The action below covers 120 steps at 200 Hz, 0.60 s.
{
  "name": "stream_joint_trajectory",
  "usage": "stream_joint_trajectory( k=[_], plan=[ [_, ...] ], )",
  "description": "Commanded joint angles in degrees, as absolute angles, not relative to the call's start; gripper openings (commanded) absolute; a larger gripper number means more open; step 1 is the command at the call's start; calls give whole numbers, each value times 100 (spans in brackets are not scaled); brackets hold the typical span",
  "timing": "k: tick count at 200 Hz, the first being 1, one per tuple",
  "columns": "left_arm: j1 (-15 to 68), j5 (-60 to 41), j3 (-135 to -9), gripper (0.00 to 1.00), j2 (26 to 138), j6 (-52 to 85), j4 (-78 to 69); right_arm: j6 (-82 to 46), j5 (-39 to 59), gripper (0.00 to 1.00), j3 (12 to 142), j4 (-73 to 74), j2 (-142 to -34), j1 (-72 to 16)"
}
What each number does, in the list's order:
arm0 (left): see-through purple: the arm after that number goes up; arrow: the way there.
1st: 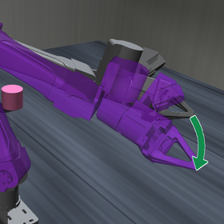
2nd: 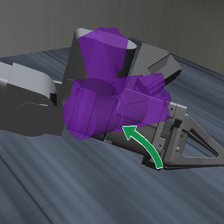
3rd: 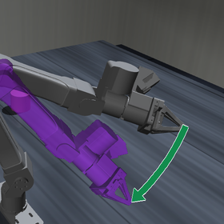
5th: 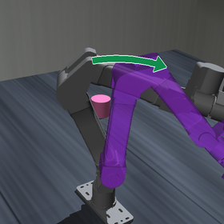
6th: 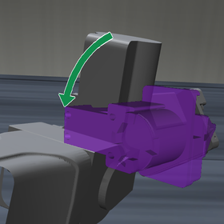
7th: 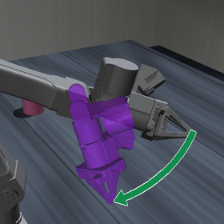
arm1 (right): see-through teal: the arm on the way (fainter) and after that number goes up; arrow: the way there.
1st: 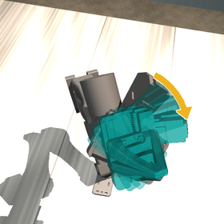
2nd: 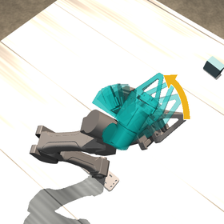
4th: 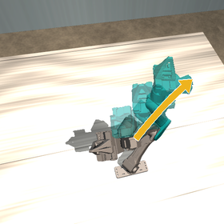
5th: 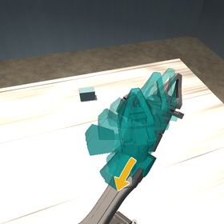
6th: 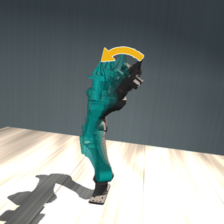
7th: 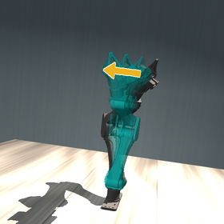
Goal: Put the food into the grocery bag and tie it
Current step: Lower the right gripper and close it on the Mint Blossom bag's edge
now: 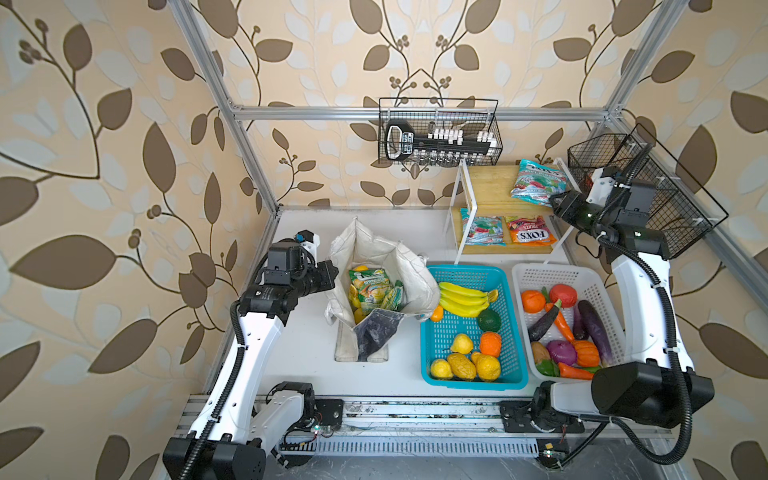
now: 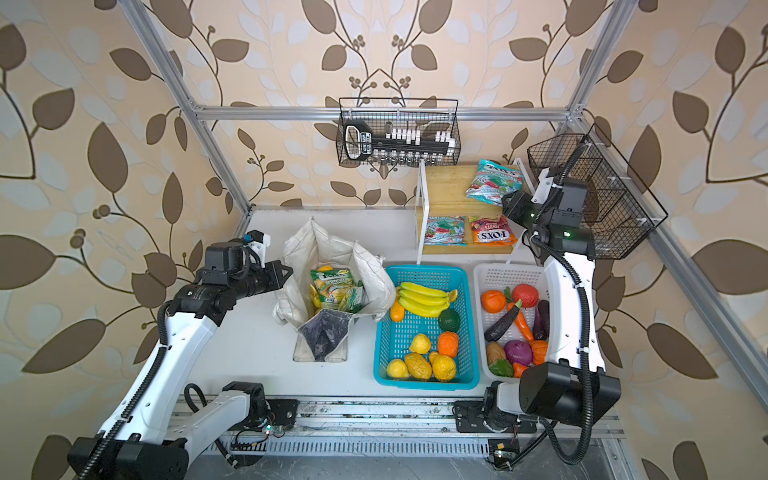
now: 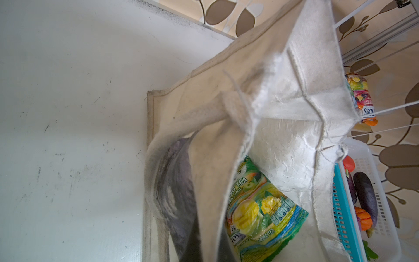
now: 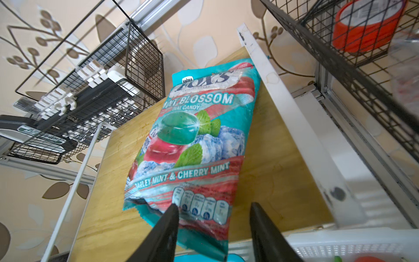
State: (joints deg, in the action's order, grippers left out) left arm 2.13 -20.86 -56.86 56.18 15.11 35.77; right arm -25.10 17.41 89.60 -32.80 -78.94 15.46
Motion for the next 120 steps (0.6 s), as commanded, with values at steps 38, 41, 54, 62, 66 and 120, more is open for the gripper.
stream_joint_trajectory(
  k=[38,41,54,62,66,120],
  plan=[
    [155,-2197,-5827,0,5544,1425,3516,-2583,1929,32,8798,-2919,-7949,1564],
    [156,-2205,-5823,0,5546,1432,3516,-2584,1944,30,8796,-2906,-7953,1554],
    [151,-2237,-5828,0,5531,1433,3511,-2633,2013,29,8729,-2830,-7939,1546],
    [153,-2217,-5827,0,5520,1427,3507,-2683,2074,30,8656,-2742,-7911,1552],
    [156,-2205,-5819,0,5513,1424,3507,-2702,2091,32,8629,-2719,-7905,1553],
    [151,-2206,-5825,0,5527,1429,3511,-2961,2279,41,8266,-2240,-7708,1529]
  ],
)
